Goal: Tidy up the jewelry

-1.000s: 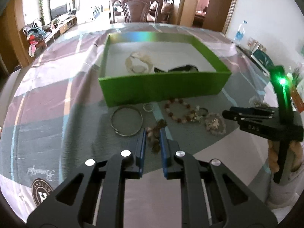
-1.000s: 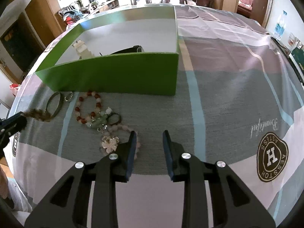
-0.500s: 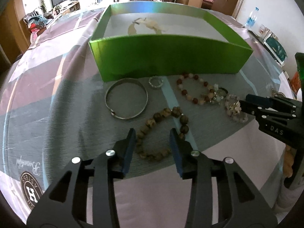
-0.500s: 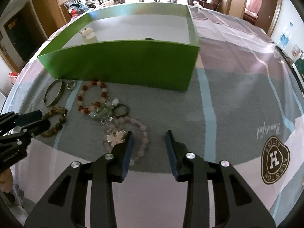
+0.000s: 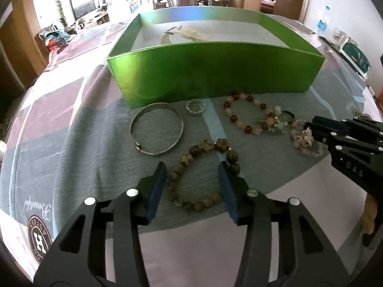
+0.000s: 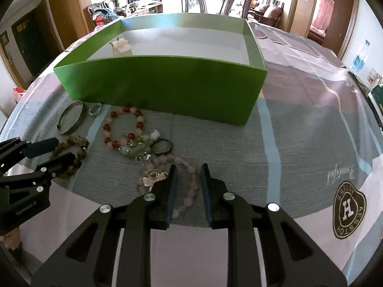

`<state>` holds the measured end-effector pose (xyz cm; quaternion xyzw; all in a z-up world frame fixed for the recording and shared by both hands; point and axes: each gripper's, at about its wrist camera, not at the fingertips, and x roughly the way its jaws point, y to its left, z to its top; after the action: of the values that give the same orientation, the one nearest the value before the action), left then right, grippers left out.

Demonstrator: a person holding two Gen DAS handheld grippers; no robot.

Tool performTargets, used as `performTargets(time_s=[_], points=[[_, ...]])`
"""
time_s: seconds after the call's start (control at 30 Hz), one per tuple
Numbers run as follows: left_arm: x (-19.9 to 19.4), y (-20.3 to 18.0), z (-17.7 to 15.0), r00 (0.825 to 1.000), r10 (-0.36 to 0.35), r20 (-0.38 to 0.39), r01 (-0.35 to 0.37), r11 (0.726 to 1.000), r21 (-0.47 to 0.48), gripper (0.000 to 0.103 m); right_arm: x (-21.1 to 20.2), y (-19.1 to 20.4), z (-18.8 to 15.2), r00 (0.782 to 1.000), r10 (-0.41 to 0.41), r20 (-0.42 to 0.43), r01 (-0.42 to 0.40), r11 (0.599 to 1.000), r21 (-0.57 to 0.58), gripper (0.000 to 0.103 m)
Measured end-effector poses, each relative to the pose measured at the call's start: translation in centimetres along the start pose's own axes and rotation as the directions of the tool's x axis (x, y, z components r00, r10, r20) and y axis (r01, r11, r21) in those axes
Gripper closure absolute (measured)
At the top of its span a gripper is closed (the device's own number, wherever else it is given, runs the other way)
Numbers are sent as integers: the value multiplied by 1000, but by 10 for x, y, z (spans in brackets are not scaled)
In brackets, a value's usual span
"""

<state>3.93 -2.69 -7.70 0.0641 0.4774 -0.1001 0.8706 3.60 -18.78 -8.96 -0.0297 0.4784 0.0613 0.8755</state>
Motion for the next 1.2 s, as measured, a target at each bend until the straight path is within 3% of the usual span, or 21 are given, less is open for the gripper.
performTargets(time_s=[0.1, 0.27, 0.93, 1.2], points=[[1, 2, -3, 1000, 17, 15, -17, 999, -36, 45, -1, 2, -2, 1000, 7, 2, -7, 1000, -2, 76], [1, 0, -4, 999, 21, 32, -20, 999, -41, 43, -2, 8, -5, 999, -24, 22, 25, 999, -28, 63], [8, -3, -7, 998, 19, 67, -17, 999, -36, 22, 0, 5, -6, 999, -15, 32, 15, 1000, -12, 59], [9, 0, -7, 997, 14, 76, -11, 999, -35, 22, 1, 4, -6, 999, -11, 36, 11, 1000, -4, 57]])
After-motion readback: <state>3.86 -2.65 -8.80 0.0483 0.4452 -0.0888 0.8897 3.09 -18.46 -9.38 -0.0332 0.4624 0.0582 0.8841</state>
